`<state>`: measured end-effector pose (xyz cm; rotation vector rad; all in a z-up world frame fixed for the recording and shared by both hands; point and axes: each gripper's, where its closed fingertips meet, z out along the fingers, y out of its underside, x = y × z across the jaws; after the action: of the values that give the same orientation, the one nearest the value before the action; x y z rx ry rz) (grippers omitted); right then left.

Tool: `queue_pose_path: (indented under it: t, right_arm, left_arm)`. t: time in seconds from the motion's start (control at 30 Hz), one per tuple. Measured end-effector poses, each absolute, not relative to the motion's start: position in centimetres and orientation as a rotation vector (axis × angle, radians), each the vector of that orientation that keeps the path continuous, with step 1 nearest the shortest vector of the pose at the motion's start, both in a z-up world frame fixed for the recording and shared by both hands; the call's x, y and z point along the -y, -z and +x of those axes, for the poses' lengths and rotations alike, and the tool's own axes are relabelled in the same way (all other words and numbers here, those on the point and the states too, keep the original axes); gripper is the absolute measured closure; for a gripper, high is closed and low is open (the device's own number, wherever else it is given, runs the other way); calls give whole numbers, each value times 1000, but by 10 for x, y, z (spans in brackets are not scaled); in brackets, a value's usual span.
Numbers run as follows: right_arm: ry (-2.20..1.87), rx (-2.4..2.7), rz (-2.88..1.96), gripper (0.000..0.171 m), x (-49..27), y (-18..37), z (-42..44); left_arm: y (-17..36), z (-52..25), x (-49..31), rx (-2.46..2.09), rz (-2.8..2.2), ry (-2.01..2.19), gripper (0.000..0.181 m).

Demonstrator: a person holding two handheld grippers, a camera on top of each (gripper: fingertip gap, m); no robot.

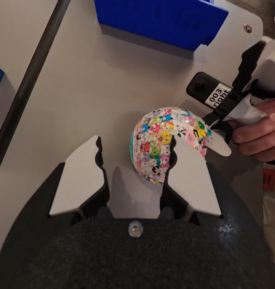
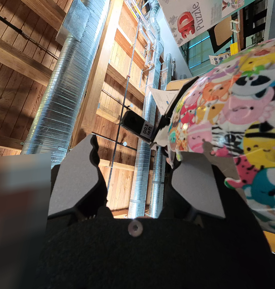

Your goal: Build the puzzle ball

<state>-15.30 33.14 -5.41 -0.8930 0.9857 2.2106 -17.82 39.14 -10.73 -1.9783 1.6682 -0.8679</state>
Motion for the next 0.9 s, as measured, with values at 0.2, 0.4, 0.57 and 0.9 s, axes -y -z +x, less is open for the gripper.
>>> queue_pose_path:
  t: [0.2, 0.4, 0.57, 0.9]
  right_arm:
    - [-2176, -954, -953, 72, -331, 52, -156]
    - [-2135, -922, -1098, 57, -328, 48, -161]
    - [-2130, -943, -1154, 59, -323, 53, -165]
    - [-2221, -822, -1290, 60, -269, 44, -169]
  left_arm:
    - [109, -180, -391, -1656, -1986, 870, 100]
    - [105, -184, -387, -1633, -1989, 895, 96]
    - [92, -186, -378, -1564, -2005, 1094, 93]
    - [96, -197, -344, -1724, -1999, 1219, 70]
